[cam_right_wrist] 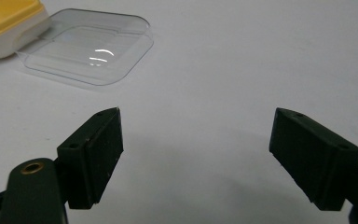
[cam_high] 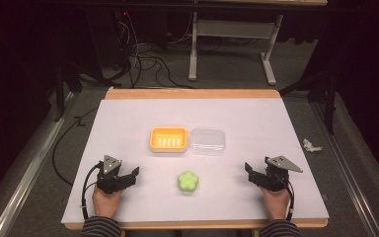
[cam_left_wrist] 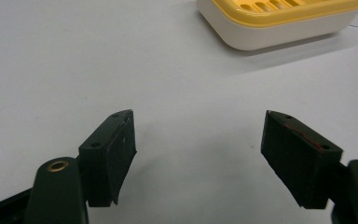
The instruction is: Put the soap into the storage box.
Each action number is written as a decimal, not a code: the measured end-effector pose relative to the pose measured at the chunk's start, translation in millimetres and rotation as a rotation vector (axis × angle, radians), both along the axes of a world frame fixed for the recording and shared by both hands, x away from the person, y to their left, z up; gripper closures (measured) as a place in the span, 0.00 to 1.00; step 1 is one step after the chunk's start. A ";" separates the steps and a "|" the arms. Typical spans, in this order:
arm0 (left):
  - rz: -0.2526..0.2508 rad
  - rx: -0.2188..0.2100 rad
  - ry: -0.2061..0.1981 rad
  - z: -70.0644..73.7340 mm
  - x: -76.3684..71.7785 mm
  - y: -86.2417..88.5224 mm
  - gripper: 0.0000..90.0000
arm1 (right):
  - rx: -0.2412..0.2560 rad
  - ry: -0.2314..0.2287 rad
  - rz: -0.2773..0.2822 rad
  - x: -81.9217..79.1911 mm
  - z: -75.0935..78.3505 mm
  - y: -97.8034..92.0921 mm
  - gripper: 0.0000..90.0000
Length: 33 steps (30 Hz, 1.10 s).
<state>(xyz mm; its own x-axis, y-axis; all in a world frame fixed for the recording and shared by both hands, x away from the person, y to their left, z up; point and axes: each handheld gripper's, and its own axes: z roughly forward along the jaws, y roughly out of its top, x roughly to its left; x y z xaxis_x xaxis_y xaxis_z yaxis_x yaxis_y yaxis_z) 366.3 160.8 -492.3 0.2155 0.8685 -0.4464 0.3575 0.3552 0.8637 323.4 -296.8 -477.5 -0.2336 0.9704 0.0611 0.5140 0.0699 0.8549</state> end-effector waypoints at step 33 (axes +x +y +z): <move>-0.098 -0.003 0.026 11.9 -6.5 -22.6 0.17 | 0.001 -0.028 0.011 -2.8 0.4 -0.3 0.22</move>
